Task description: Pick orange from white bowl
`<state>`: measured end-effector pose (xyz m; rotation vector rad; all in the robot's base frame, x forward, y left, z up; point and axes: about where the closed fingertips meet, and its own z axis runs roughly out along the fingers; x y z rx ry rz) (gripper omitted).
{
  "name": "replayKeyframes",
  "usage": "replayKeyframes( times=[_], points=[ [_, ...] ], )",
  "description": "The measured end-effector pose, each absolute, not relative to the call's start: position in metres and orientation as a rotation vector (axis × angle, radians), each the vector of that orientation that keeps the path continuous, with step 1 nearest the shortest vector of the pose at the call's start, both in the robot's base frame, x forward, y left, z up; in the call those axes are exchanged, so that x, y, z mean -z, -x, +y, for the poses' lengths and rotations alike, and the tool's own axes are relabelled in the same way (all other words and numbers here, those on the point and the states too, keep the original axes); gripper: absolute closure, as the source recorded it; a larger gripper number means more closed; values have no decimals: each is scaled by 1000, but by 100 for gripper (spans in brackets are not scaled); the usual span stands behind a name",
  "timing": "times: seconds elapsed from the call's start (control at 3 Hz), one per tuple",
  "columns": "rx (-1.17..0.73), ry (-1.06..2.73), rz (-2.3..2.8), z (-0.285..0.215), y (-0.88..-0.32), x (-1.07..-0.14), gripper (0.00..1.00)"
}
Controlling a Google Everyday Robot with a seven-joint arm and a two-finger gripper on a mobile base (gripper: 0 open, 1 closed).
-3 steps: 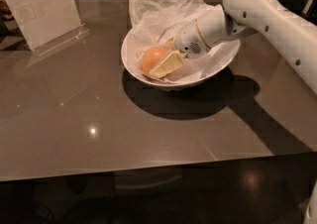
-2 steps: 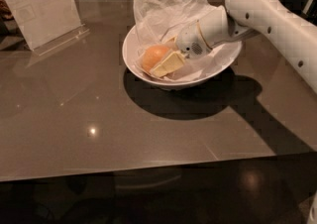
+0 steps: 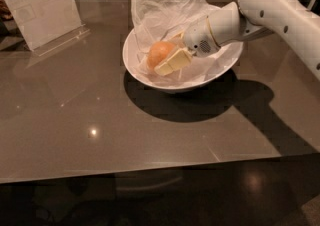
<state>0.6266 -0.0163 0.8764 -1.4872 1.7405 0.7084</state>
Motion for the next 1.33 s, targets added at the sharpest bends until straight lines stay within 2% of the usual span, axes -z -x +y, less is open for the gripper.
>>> replayKeyframes(
  times=[1.33],
  points=[
    [-526, 1409, 1638, -65, -565, -962, 100]
  ],
)
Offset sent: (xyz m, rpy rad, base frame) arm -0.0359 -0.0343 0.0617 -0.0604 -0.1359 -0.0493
